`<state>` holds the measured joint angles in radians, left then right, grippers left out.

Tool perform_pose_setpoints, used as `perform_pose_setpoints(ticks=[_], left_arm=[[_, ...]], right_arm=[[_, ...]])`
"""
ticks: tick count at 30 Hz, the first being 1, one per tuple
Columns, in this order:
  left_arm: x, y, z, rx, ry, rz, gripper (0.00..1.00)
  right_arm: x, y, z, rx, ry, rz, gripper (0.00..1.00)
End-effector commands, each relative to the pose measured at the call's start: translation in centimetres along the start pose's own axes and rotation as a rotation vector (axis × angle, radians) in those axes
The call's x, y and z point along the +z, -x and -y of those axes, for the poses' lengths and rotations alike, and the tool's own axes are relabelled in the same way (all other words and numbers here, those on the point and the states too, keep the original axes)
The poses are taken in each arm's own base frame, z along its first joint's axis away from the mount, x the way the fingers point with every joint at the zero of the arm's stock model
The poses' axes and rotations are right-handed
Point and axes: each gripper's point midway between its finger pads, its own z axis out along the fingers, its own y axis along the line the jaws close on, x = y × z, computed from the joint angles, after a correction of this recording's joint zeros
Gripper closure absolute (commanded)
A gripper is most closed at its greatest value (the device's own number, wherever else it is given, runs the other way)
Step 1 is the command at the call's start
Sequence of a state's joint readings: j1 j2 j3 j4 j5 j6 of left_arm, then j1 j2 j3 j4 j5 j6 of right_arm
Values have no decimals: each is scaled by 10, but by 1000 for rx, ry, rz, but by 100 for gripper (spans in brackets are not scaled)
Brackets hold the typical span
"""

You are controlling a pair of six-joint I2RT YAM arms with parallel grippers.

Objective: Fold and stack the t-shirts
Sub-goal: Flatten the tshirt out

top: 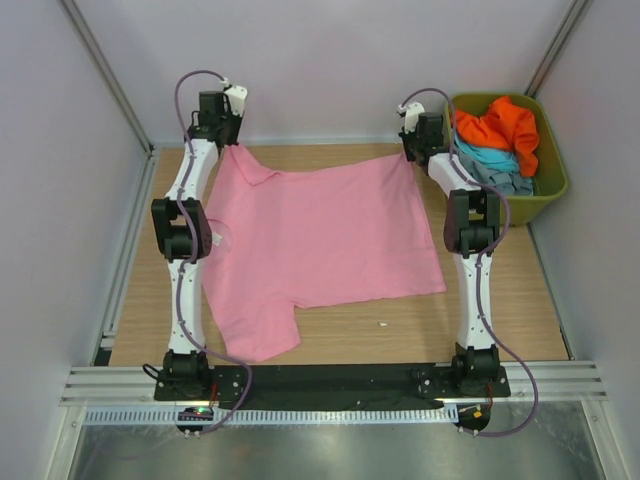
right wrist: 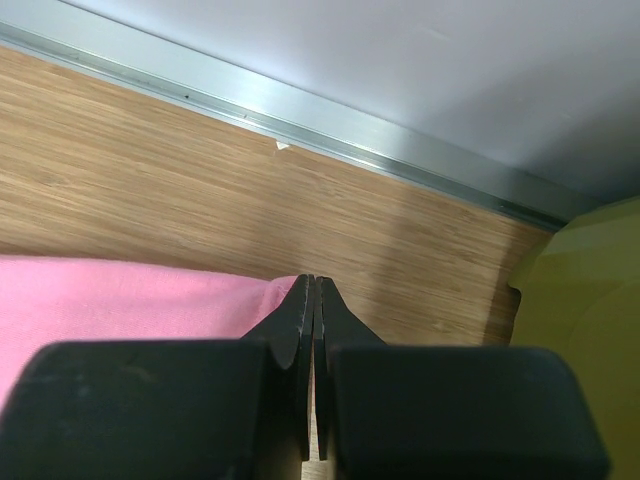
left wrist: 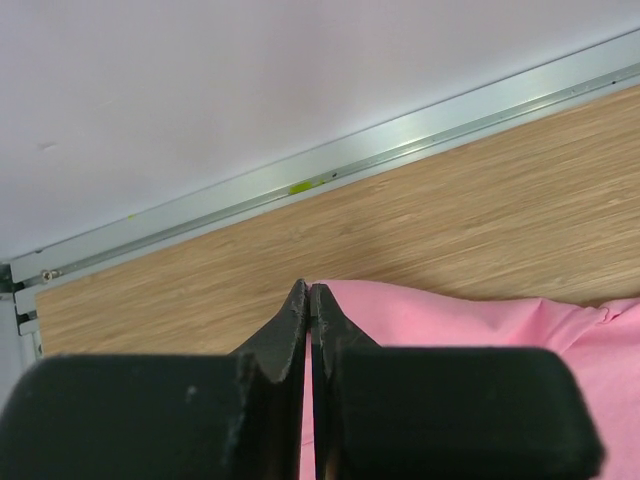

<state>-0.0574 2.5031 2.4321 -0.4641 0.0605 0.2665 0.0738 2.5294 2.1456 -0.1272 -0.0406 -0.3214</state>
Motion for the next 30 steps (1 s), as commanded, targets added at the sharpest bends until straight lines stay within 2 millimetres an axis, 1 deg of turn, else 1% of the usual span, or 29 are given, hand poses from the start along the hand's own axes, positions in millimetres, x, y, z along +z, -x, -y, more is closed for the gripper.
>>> perform_pose_setpoints(ticks=[1, 5, 7, 8, 11, 12, 13, 14, 15, 16, 17, 18, 19, 20, 21, 22, 23, 24, 25, 26, 27, 30], left_arm=[[-19, 36, -20, 21, 65, 81, 100], [-20, 35, -18, 33, 49, 80, 100], [-19, 37, -15, 37, 36, 84, 100], [-20, 39, -15, 37, 36, 88, 100], [-28, 47, -16, 36, 33, 98, 100], [-32, 50, -14, 37, 20, 103, 100], [-35, 47, -11, 35, 6, 87, 100], [-45, 54, -11, 33, 0, 93, 100], [-51, 55, -9, 29, -8, 86, 100], [-65, 56, -4, 19, -37, 70, 100], [-72, 55, -1, 13, -51, 57, 100], [-81, 48, 3, 3, -70, 23, 100], [-91, 50, 8, -10, -98, 20, 100], [-104, 50, 11, -17, -113, 8, 100], [-115, 47, 15, -29, -133, -14, 100], [-122, 44, 18, -36, -147, -27, 100], [-129, 45, 23, -41, -169, -30, 100], [-141, 43, 25, -45, -178, -43, 100], [-146, 42, 28, -49, -189, -46, 100], [-152, 42, 32, -56, -208, -49, 100], [-159, 38, 34, -62, -219, -66, 100], [-169, 32, 41, -74, -245, -94, 100]], right_arm=[[-4, 33, 22, 11, -62, 86, 99], [-5, 32, 26, 19, -71, 83, 99], [-7, 36, 27, 17, -73, 91, 99], [-7, 35, 27, 17, -73, 87, 99], [-18, 51, 32, 23, -79, 111, 99], [-21, 54, 32, 26, -78, 115, 99], [-24, 52, 32, 27, -76, 108, 99], [-35, 65, 34, 25, -78, 127, 99], [-40, 68, 36, 24, -80, 132, 99], [-42, 62, 33, 21, -70, 121, 99], [-53, 74, 35, 17, -73, 142, 99], [-59, 80, 36, 13, -78, 159, 99], [-62, 72, 33, 12, -73, 145, 99], [-71, 81, 36, 10, -79, 162, 99], [-75, 82, 37, 10, -81, 168, 99], [-75, 73, 34, 9, -75, 151, 99], [-79, 76, 33, 5, -73, 158, 99], [-84, 80, 35, 3, -77, 169, 99], [-85, 74, 33, -2, -73, 156, 99], [-86, 74, 33, -2, -75, 157, 99], [-89, 77, 34, -4, -77, 164, 99], [-92, 73, 32, -15, -69, 155, 99]])
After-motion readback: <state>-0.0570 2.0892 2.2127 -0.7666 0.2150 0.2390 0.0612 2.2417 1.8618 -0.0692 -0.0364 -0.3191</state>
